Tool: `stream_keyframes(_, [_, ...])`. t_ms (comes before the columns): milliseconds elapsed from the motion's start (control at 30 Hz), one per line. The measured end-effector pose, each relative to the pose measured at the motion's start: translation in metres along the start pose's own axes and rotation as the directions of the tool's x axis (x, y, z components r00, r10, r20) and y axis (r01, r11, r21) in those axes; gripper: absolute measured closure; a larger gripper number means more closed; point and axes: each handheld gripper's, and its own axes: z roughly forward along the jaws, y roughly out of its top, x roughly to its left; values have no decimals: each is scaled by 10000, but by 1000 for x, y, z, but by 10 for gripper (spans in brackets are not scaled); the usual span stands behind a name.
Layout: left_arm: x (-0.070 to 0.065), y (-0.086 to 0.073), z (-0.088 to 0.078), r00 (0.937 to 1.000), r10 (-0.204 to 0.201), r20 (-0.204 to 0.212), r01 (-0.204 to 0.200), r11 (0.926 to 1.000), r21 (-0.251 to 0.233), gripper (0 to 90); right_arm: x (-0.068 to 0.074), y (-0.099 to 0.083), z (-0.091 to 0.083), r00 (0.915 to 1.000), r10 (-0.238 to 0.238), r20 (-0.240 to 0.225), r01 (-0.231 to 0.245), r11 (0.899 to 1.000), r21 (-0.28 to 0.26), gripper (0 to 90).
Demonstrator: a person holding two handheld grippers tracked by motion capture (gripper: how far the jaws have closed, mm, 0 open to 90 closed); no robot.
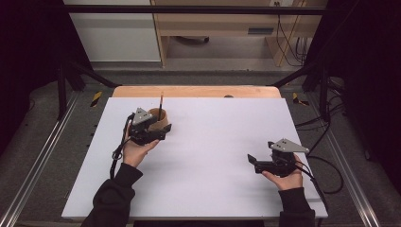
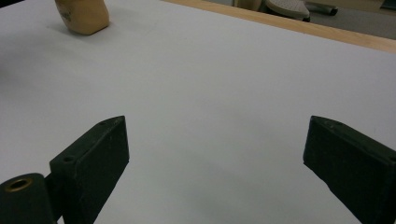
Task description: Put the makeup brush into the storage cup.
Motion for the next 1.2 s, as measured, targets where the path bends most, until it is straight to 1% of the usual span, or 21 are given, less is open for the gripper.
stream_keyframes(33, [-1, -2, -3, 9999, 104, -4, -104, 9999, 2, 295, 0, 0, 0, 10000, 38, -28, -38, 10000, -13, 71])
stream_keyframes(100, [-3, -7, -8, 9999, 87, 93, -87, 10000, 0, 272, 0, 0, -1, 10000, 5, -32, -6, 10000, -30, 71])
stream_keyframes(133, [-3, -8, -11, 9999, 154, 67, -155, 9998, 85, 260, 0, 0, -1, 10000, -21, -25, 21, 10000, -37, 70])
stream_keyframes(233, [-5, -15, -18, 9999, 100, 86, -99, 9999, -40, 232, 0, 0, -2, 10000, 13, -11, -13, 10000, -79, 69])
stream_keyframes(267, [-5, -17, -21, 9998, 136, 116, -135, 9999, -62, 223, 0, 0, -2, 10000, 18, -32, -19, 9999, -113, 69])
stream_keyframes(300, [-6, -20, -24, 9999, 125, 90, -124, 9999, -58, 214, 0, 0, -2, 10000, -38, -12, 38, 9999, -123, 69])
stream_keyframes(367, [-6, -24, -27, 9999, 65, 121, -63, 9999, -121, 200, 0, 0, -3, 10000, -36, -21, 36, 9999, -134, 68])
stream_keyframes(533, [-7, -34, -36, 9998, 115, 151, -115, 9999, -42, 165, 1, 0, -3, 10000, -48, -23, 48, 9999, -137, 64])
stream_keyframes(567, [-7, -35, -37, 9998, 59, 176, -57, 9999, -99, 162, 1, 0, -4, 10000, -47, -21, 47, 9999, -150, 64])
stream_keyframes(600, [-7, -37, -39, 9997, 115, 198, -114, 9999, -59, 160, 1, 0, -4, 10000, -33, -30, 32, 9999, -152, 63])
stream_keyframes(667, [-8, -40, -41, 9995, 60, 318, -61, 10000, 9, 149, 1, 0, -4, 10000, -45, -18, 45, 9999, -162, 62])
stream_keyframes(833, [-10, -49, -46, 9996, 118, 275, -121, 9999, 107, 131, 1, 0, -6, 10000, -65, -63, 64, 9998, -182, 58])
stream_keyframes(933, [-9, -55, -52, 9996, 1, 288, -4, 9999, 107, 122, 1, -1, -7, 9999, -129, -112, 127, 9996, -241, 57])
stream_keyframes(1033, [-6, -60, -57, 9998, -107, 194, 106, 9999, 52, 122, 2, -1, -8, 9998, -122, -176, 118, 9996, -241, 55])
stream_keyframes(1067, [-5, -62, -58, 9996, -224, 185, 224, 9997, -3, 122, 2, -1, -8, 9998, -152, -157, 148, 9996, -237, 55])
stream_keyframes(1100, [-3, -63, -60, 9996, -244, 147, 244, 9997, 57, 121, 2, -1, -9, 9997, -149, -177, 145, 9996, -237, 55])
stream_keyframes(1200, [0, -67, -63, 9995, -306, 100, 306, 9995, 14, 120, 2, -2, -9, 9997, -180, -187, 176, 9996, -226, 54])
